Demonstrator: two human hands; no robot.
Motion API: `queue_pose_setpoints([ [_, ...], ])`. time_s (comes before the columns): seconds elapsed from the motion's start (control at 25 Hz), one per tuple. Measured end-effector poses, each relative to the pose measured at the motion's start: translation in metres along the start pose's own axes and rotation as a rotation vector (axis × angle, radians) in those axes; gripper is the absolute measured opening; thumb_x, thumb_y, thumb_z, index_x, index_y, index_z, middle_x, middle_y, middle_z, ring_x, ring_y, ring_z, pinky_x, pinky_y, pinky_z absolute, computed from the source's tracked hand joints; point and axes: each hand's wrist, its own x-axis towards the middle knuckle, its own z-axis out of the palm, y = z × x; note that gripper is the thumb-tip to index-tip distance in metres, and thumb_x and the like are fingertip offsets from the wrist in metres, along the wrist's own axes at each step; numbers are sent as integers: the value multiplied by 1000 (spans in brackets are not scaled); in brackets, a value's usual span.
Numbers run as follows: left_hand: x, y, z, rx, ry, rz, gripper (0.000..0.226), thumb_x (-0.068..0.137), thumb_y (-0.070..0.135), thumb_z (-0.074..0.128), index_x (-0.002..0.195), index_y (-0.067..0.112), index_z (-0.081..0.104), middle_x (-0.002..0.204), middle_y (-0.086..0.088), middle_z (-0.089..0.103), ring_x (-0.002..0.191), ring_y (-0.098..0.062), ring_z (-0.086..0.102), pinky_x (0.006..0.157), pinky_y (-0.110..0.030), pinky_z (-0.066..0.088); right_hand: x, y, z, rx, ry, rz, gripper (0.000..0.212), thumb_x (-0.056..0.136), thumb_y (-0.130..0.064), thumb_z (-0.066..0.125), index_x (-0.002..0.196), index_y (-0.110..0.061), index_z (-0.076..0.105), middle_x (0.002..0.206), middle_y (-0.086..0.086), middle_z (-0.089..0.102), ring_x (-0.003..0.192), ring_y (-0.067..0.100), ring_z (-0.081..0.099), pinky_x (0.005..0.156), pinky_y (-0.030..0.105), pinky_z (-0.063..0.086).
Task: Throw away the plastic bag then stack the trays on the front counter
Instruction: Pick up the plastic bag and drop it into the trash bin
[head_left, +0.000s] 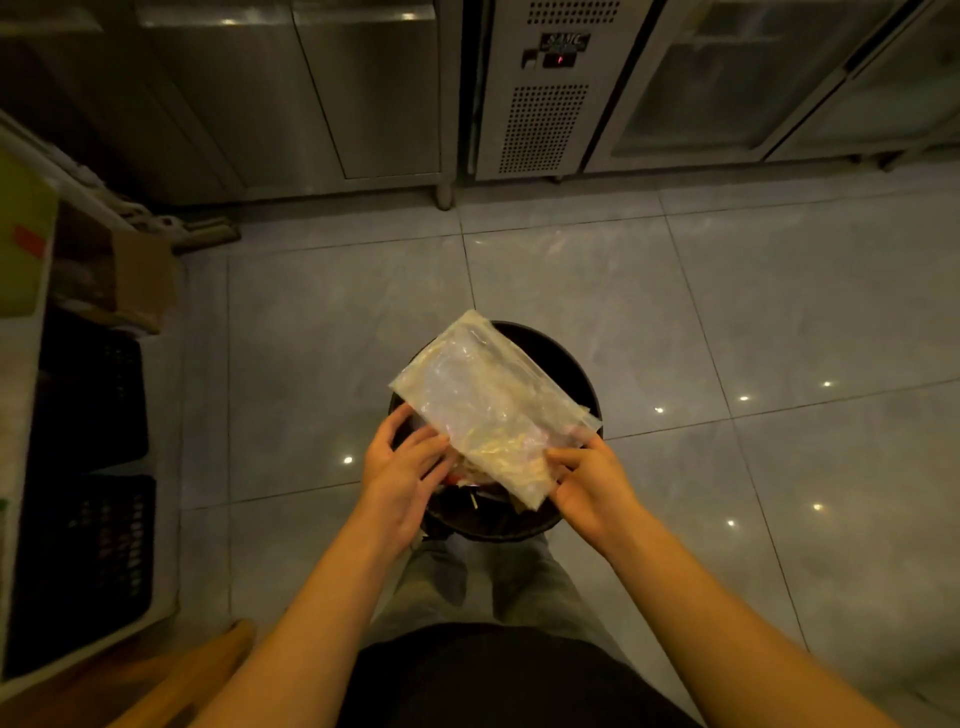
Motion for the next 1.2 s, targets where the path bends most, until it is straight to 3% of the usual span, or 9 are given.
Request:
queue_pose_setpoints([
  [0.16,2,-4,12,143,-35,-31,27,92,2,59,113,18,59,111,-10,70,90,-24,73,68,-36,61,-5,-8,-4,-45,-159,103,51,88,14,49,134,-6,53,131,21,60,105,35,66,73,41,62],
  [0.28,6,5,13,181,-43,-18,25,93,0,56,113,16,59,108,-7,69,82,-20,74,68,-37,61,-2,-27,-11,-19,-177,122,58,79,-8,67,136,-8,52,126,15,62,101,28,69,77,37,61],
  [0.4,6,15,10,343,-163,-22,26,94,-1,54,113,16,60,108,-6,69,78,-14,75,70,-35,60,2,-48,-10,-291,-264,125,57,79,-22,73,133,-8,58,129,15,62,110,30,64,85,42,57],
  [0.6,9,24,6,544,-319,-70,34,93,-2,56,121,16,61,113,-8,70,93,-21,72,70,-32,61,3,-61,0,-639,-286,52,25,89,-7,64,112,-14,65,115,12,69,105,33,68,83,46,58],
  [0.76,8,23,6,564,-295,68,26,89,-6,60,96,17,71,89,0,77,82,-16,73,65,-27,60,1,-59,-3,-620,-267,-20,26,86,5,61,107,-11,60,103,10,68,95,33,68,74,44,60],
  [0.92,3,21,3,581,-289,83,31,90,-3,56,76,15,78,91,-7,76,84,-24,70,79,-46,55,-4,-58,-3,-580,-294,-68,28,88,17,45,83,-6,58,88,11,63,77,26,63,53,31,56],
  [1.08,-5,25,1,355,-349,-118,25,92,18,48,91,10,72,109,-14,68,91,-29,68,76,-42,57,-4,-57,-5,-580,-283,-101,33,86,19,40,69,-6,53,96,16,61,91,34,59,58,33,60],
  [1.16,-8,23,1,430,-353,-100,18,89,13,61,106,14,67,113,-11,67,97,-29,69,73,-40,60,-4,-57,-6,-535,-276,-90,28,90,13,41,76,-6,56,103,16,59,98,33,59,65,36,61],
  [1.2,-6,19,0,507,-332,-67,31,86,5,65,114,18,63,115,-12,67,101,-29,68,74,-42,61,-5,-57,-7,-492,-256,-76,24,94,7,42,85,-7,60,105,15,60,98,32,61,69,38,61],
])
